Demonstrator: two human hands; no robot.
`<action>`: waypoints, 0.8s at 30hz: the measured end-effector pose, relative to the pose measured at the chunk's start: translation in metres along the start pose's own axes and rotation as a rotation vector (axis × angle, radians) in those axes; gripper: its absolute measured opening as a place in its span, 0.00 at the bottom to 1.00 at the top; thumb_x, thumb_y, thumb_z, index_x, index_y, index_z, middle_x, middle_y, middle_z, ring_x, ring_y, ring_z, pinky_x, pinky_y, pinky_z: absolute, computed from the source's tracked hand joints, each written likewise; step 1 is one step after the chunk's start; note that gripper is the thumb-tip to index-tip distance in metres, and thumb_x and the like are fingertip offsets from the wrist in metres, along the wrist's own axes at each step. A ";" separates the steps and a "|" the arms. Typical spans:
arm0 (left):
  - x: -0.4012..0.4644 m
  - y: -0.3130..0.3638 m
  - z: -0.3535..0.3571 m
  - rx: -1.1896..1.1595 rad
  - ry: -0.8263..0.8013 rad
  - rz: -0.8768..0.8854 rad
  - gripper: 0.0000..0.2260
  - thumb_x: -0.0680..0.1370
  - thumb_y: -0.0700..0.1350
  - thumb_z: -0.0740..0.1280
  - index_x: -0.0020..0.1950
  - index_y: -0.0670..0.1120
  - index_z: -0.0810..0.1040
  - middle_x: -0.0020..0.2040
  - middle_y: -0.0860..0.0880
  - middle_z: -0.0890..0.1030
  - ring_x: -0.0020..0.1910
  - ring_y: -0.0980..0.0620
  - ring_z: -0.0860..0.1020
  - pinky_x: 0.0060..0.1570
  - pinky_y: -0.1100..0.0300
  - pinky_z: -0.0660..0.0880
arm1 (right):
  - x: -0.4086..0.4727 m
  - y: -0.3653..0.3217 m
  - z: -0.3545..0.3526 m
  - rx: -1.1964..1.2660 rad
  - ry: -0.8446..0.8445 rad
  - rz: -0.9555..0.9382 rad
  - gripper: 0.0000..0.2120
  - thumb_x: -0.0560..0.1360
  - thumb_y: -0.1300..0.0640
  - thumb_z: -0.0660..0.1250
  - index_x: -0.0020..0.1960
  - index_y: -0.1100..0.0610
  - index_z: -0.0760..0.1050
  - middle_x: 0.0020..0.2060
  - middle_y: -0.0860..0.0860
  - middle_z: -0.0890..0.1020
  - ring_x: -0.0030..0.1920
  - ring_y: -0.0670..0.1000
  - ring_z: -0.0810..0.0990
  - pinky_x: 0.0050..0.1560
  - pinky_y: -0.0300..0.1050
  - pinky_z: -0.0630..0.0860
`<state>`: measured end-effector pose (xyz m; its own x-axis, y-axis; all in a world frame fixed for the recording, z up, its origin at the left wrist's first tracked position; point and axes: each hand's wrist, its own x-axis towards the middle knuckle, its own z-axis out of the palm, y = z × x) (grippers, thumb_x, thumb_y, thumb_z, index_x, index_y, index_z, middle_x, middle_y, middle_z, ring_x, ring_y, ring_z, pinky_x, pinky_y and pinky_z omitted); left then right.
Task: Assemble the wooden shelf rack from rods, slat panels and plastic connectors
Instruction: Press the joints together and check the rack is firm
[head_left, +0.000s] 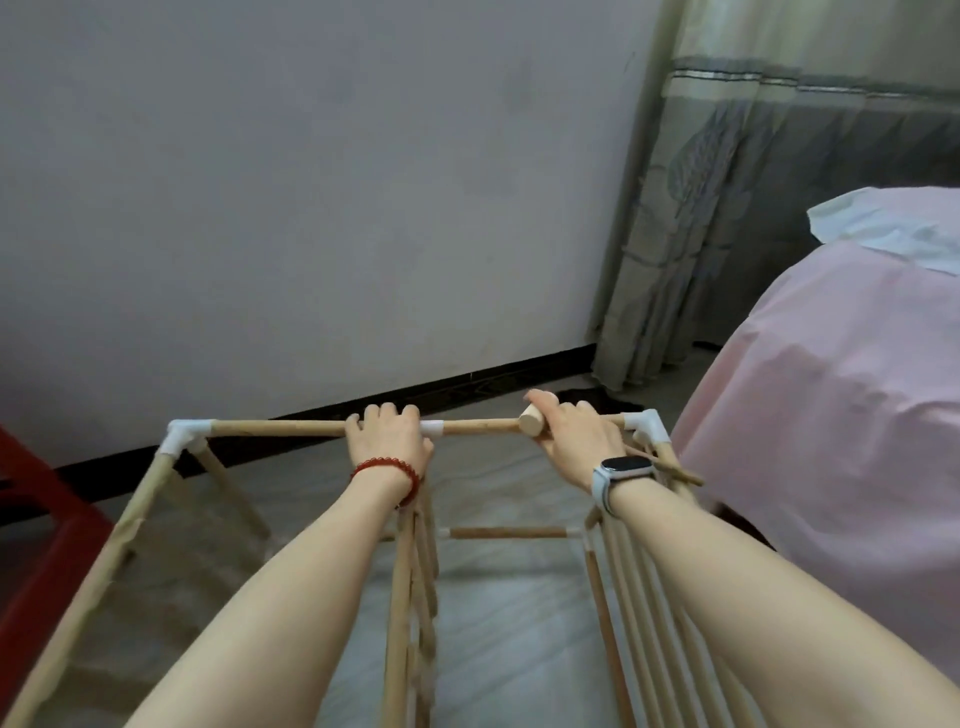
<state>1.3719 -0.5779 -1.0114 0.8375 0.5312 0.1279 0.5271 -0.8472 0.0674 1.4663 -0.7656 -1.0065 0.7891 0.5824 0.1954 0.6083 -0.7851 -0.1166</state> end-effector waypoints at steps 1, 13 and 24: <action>0.002 -0.003 0.009 -0.007 -0.027 0.000 0.14 0.77 0.50 0.58 0.61 0.50 0.73 0.58 0.48 0.75 0.61 0.47 0.69 0.63 0.51 0.62 | 0.002 0.001 0.009 0.002 -0.036 -0.018 0.20 0.80 0.49 0.56 0.70 0.48 0.59 0.56 0.53 0.77 0.56 0.57 0.72 0.44 0.50 0.67; -0.005 0.031 0.043 -0.014 -0.149 0.216 0.20 0.79 0.54 0.57 0.69 0.51 0.64 0.66 0.47 0.68 0.67 0.45 0.64 0.70 0.40 0.54 | 0.000 0.009 0.006 0.295 0.205 0.068 0.17 0.78 0.49 0.61 0.65 0.54 0.67 0.51 0.55 0.76 0.47 0.62 0.77 0.44 0.51 0.71; -0.014 0.096 0.069 -0.176 0.010 0.243 0.16 0.82 0.56 0.47 0.66 0.59 0.68 0.57 0.54 0.75 0.58 0.50 0.71 0.63 0.48 0.58 | 0.017 0.078 -0.068 0.392 0.387 0.334 0.21 0.78 0.43 0.58 0.58 0.61 0.66 0.50 0.57 0.79 0.51 0.61 0.77 0.50 0.55 0.73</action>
<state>1.4207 -0.6665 -1.0755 0.9341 0.3136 0.1707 0.2778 -0.9387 0.2039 1.5214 -0.8308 -0.9458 0.8980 0.1441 0.4157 0.3792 -0.7326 -0.5652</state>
